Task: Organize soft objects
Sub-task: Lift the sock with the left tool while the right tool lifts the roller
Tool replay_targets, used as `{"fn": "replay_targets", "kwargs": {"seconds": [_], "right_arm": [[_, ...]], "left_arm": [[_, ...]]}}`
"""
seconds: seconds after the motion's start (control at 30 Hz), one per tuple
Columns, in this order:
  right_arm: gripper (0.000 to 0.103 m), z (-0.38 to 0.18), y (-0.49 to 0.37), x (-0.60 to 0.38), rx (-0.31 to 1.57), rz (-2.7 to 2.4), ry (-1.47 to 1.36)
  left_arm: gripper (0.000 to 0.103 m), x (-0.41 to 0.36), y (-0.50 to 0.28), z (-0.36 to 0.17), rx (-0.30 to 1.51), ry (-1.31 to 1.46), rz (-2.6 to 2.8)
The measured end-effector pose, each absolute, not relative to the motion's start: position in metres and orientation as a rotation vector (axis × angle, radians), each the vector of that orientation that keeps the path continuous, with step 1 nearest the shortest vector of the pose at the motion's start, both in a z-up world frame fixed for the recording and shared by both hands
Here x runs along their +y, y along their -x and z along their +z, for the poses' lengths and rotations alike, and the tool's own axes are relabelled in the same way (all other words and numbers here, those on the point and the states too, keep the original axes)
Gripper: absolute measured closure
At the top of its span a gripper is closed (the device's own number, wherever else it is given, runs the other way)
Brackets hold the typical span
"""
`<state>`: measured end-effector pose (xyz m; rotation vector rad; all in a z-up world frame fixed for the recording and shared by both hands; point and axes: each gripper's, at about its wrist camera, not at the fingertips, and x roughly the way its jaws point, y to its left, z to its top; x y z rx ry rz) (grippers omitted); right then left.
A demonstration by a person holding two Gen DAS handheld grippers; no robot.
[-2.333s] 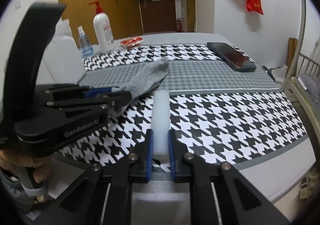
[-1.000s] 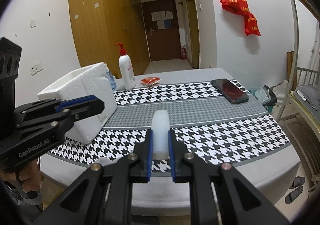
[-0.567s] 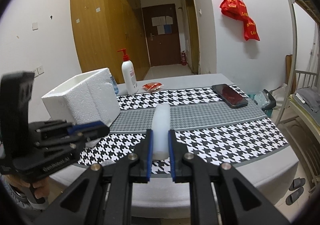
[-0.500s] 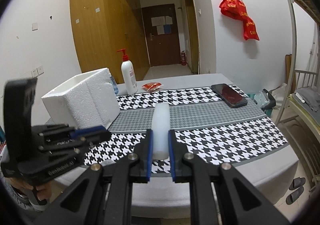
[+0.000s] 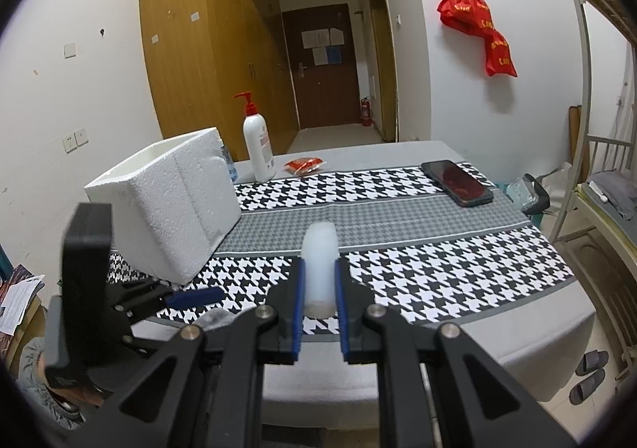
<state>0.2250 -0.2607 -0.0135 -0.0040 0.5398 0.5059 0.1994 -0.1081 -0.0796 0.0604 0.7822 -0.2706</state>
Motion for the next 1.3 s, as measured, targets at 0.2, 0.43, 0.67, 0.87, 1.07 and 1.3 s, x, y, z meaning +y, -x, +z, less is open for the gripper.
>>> {"fn": "replay_targets", "kwargs": {"seconds": [0.2,0.43,0.67,0.87,1.07,1.3], "right_arm": [[0.085,-0.011,-0.218,-0.259,0.527,0.513,0.007],[0.085,-0.006,-0.212,-0.256,0.504,0.524,0.022],[0.086,-0.003,-0.209,-0.254,0.491,0.527,0.027],[0.086,-0.001,-0.208,-0.253,0.487,0.526,0.027],[0.085,0.000,-0.207,-0.249,0.484,0.527,0.027],[0.085,0.002,-0.206,-0.242,0.479,0.541,0.035]], "left_arm": [[0.038,-0.109,-0.199,-0.094,0.816,-0.078,-0.262],[0.046,-0.109,-0.202,-0.100,0.829,-0.101,-0.228],[0.083,-0.102,-0.203,-0.100,0.821,-0.129,-0.179],[0.091,-0.094,-0.203,-0.096,0.804,-0.120,-0.185],[0.091,-0.088,-0.186,-0.073,0.731,-0.110,-0.198],[0.091,-0.075,-0.165,-0.050,0.666,-0.107,-0.200]]}}
